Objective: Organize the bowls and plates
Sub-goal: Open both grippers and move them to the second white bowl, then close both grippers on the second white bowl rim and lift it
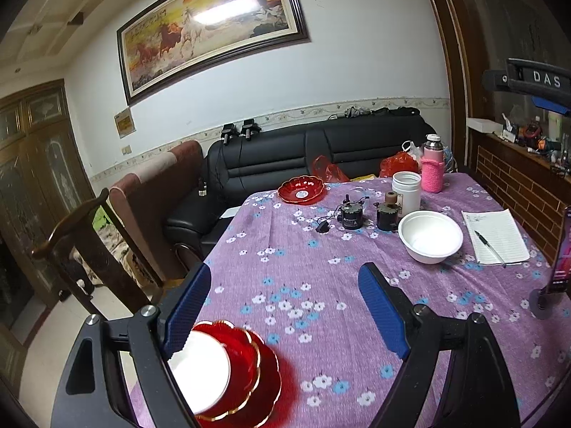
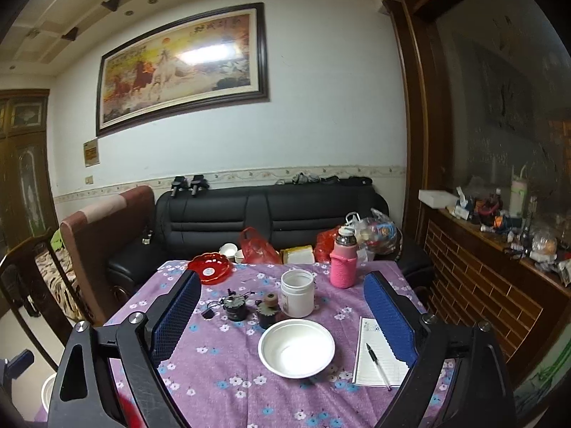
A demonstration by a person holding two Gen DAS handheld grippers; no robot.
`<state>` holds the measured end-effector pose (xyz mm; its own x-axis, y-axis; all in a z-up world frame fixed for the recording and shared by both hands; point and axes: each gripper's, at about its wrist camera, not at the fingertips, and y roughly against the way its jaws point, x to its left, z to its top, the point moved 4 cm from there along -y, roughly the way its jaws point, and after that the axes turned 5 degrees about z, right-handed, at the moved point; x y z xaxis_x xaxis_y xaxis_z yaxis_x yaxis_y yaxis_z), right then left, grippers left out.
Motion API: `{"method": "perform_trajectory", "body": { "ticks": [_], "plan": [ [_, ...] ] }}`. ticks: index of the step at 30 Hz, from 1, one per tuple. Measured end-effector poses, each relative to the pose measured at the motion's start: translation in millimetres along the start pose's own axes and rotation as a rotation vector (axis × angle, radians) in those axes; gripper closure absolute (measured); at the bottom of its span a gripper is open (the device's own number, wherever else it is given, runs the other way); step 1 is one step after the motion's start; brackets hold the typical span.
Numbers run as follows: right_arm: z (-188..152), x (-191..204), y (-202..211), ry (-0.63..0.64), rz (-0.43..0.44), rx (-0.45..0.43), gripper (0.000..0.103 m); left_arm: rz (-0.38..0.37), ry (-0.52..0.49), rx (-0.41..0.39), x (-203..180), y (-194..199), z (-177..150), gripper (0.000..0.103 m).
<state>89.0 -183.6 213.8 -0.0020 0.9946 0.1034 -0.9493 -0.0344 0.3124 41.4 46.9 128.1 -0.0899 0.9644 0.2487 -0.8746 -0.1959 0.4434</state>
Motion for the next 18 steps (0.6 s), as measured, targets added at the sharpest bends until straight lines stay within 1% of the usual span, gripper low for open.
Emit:
{"method": "perform_trajectory", "body": {
  "ticks": [3,6,10,15,18],
  "plan": [
    [-9,-18,-29,-0.058,-0.002,0.044,0.008,0.001,-0.019,0.021,-9,-21,5,0.019],
    [-33,-39,-67,-0.133,0.002,0.128,0.008,-0.027,-0.020,0.079,-19,-48,6,0.019],
    [-79,-72,-121,-0.256,-0.003,0.247,0.008,-0.098,0.004,0.154,-31,-80,-1,0.019],
    [-134,-101,-171,-0.376,-0.003,0.365,0.008,-0.181,0.016,0.229,-55,-116,-7,0.019],
    [-161,-112,-189,-0.448,0.005,0.394,0.008,-0.239,0.061,0.262,-69,-140,-1,0.019]
  ]
}}
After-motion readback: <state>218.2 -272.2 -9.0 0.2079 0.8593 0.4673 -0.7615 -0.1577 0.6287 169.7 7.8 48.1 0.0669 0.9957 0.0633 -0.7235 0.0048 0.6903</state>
